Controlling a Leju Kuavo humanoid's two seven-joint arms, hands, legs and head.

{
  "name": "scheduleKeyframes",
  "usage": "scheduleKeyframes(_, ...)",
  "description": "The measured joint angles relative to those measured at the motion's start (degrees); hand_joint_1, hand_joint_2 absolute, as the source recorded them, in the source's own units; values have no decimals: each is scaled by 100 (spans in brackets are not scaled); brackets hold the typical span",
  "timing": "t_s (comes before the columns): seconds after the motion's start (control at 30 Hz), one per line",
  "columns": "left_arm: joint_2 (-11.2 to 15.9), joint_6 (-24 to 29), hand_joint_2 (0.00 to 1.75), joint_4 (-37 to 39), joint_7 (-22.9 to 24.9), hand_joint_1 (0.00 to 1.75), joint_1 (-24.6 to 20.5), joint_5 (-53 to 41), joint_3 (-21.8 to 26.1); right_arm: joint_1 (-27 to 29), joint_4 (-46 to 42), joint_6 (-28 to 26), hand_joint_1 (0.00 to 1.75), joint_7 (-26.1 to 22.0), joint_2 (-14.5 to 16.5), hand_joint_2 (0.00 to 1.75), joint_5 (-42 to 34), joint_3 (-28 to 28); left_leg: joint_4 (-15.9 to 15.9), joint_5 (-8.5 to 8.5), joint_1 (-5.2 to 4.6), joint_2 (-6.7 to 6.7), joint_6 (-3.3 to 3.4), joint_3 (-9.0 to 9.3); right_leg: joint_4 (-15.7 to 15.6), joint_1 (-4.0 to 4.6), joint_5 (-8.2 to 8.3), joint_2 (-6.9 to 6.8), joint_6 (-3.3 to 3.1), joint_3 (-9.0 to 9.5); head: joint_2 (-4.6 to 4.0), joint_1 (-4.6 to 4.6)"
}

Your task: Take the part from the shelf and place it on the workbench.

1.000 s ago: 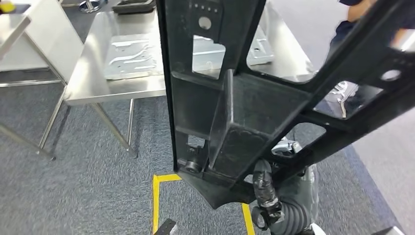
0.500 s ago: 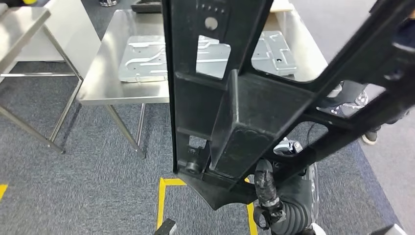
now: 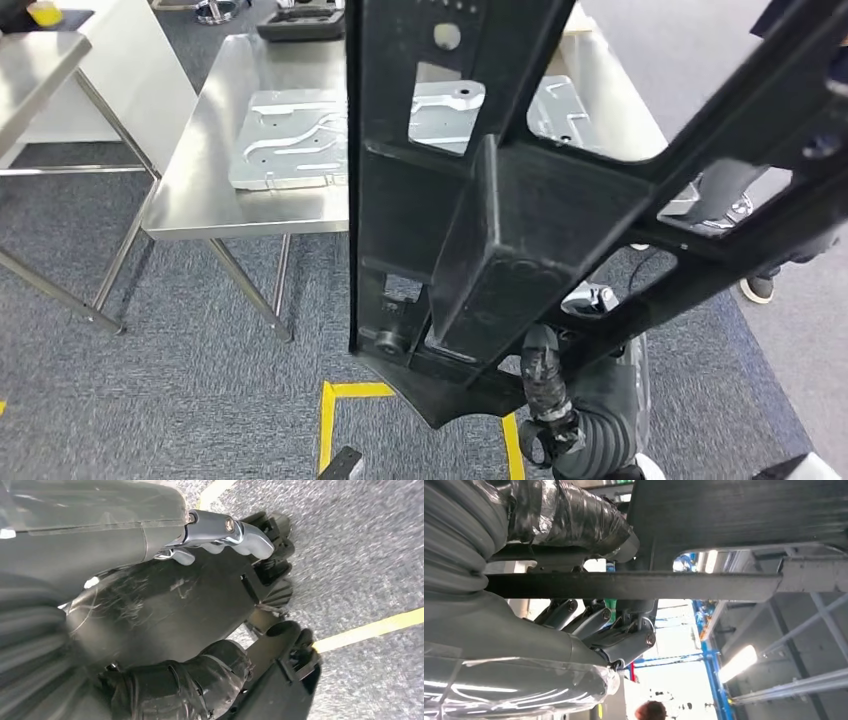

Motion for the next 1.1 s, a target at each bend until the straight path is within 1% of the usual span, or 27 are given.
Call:
scheduleKeyframes(0.07,3,3,175,-2,1,0,3,0,0,-12,-1,10,175,0,-1,175,-3,-1,-98,-31,18,-14,62,75,-30,0,-38,-22,62,59,0,7)
scheduleKeyframes(0.1,5,4,175,-3,1,0,4,1,0,-20,-1,15,175,0,-1,175,-4,-1,-151,-39,31,-17,99,132,57,2,-96,-28,82,44,0,9)
scheduleKeyframes(0.13,5,5,175,-4,1,0,4,1,0,-28,-1,19,175,-2,-1,175,-4,-2,-200,-48,45,-18,133,193,272,8,-194,-29,93,-48,0,17)
scheduleKeyframes(0.17,4,5,175,-4,2,0,7,2,-1,-30,0,24,175,-3,-2,175,-4,-2,-222,-71,44,-15,161,240,613,8,-319,-26,93,-236,0,22)
scheduleKeyframes(0.2,4,3,175,-4,3,0,10,4,-1,-28,1,31,175,-4,-2,175,-4,-2,-227,-104,39,-12,183,274,1014,14,-445,-25,93,-497,0,25)
scheduleKeyframes(0.23,4,1,175,-4,4,0,14,7,-2,-23,5,38,175,-5,-2,175,-5,-2,-226,-141,33,-12,192,308,1366,16,-508,-24,94,-762,0,26)
scheduleKeyframes(0.27,4,-2,175,-4,6,0,22,9,-2,-18,11,44,175,-4,-2,175,-7,-3,-223,-185,28,-15,194,351,1568,15,-465,-25,95,-966,0,26)
scheduleKeyframes(0.3,5,-3,175,-4,8,0,30,13,-2,-16,19,48,175,-4,-2,175,-10,-3,-220,-233,26,-19,194,409,1542,12,-295,-25,95,-1064,0,27)
scheduleKeyframes(0.33,5,-3,175,-4,9,0,37,18,-2,-17,25,51,175,-4,-2,175,-12,-4,-214,-289,25,-27,189,480,1297,8,-24,-25,93,-1051,0,27)
scheduleKeyframes(0.37,4,-3,175,-4,9,0,42,23,-2,-18,29,54,175,-4,-2,175,-13,-4,-205,-352,26,-34,179,549,918,4,276,-26,87,-971,0,29)
scheduleKeyframes(0.4,4,-3,175,-4,9,0,42,29,-2,-19,32,56,175,-4,-2,175,-13,-4,-184,-420,14,-42,156,598,567,9,487,-24,76,-862,0,32)
scheduleKeyframes(0.43,6,-3,175,-4,11,0,39,35,-2,-21,34,60,175,-3,-2,175,-14,-4,-168,-475,4,-52,128,622,321,12,605,-21,56,-774,1,34)
scheduleKeyframes(0.47,7,-4,175,-4,13,0,35,39,-2,-22,35,62,175,-3,-2,175,-14,-4,-155,-516,-3,-57,99,627,202,20,630,-15,33,-727,1,35)
scheduleKeyframes(0.57,11,-5,175,-4,16,0,24,44,-2,-26,32,69,175,-4,-1,175,-17,-4,-153,-591,4,-56,21,665,162,27,566,5,-59,-673,0,21)
scheduleKeyframes(0.6,12,-5,175,-4,15,0,20,45,-2,-30,31,74,175,-8,-1,175,-20,-4,-90,-642,9,-50,-7,657,146,19,548,4,-94,-640,0,10)
scheduleKeyframes(0.63,13,-5,175,-4,14,0,15,45,-2,-34,30,80,175,-14,1,175,-26,-4,75,-727,18,-42,-39,589,129,6,529,-3,-128,-602,1,-10)
scheduleKeyframes(0.67,14,-5,175,-4,13,0,13,46,-2,-35,30,86,175,-27,2,175,-35,-4,399,-853,33,-31,-70,409,118,1,504,-12,-155,-563,0,-27)
scheduleKeyframes(0.73,14,-7,175,-4,-4,0,7,48,-2,-33,31,92,175,-61,3,175,-56,-4,1217,-1072,58,-17,-116,-118,113,4,445,-23,-181,-505,0,-58)
scheduleKeyframes(0.77,14,-8,175,-4,-10,0,-1,50,-2,-32,33,93,175,-76,3,175,-66,-4,1490,-1063,67,-13,-125,-344,113,6,408,-23,-183,-466,0,-54)
scheduleKeyframes(0.8,15,-10,175,-4,-16,0,-9,52,-1,-30,34,95,175,-84,3,175,-73,-4,1529,-936,69,-13,-121,-450,113,7,371,-20,-183,-418,0,-57)
scheduleKeyframes(0.83,17,-14,175,-4,-15,0,-15,54,-1,-30,36,97,175,-88,3,175,-77,-3,1343,-702,69,-13,-106,-439,112,7,330,-13,-181,-356,0,-55)
scheduleKeyframes(0.87,22,-20,175,-4,-11,0,-13,57,-1,-30,37,100,175,-91,5,175,-79,-3,979,-401,66,-12,-81,-337,110,5,285,-5,-177,-287,0,-56)
scheduleKeyframes(0.9,29,-31,175,-4,-7,0,-2,58,-2,-30,39,104,175,-94,8,175,-79,-3,609,-174,52,-12,-53,-202,103,8,241,6,-165,-234,0,-52)
scheduleKeyframes(0.93,37,-41,175,-4,-3,0,4,63,-2,-30,41,110,175,-98,11,175,-79,-2,272,-30,31,-11,-20,-66,93,13,203,17,-144,-199,0,-48)
scheduleKeyframes(0.97,44,-52,175,-4,3,0,7,69,-2,-30,43,118,175,-104,14,175,-80,-2,54,15,9,-6,8,25,79,15,176,22,-117,-186,0,-45)
scheduleKeyframes(1.03,52,-64,175,-4,7,0,7,78,-2,-31,48,137,175,-113,16,175,-85,-2,-98,-57,-24,-4,49,97,30,13,153,15,-59,-175,0,-42)
scheduleKeyframes(1.1,58,-66,175,-4,6,0,13,82,-2,-34,50,148,175,-116,16,175,-91,-2,-214,-63,6,-9,87,186,41,10,113,-4,-13,-144,0,-30)
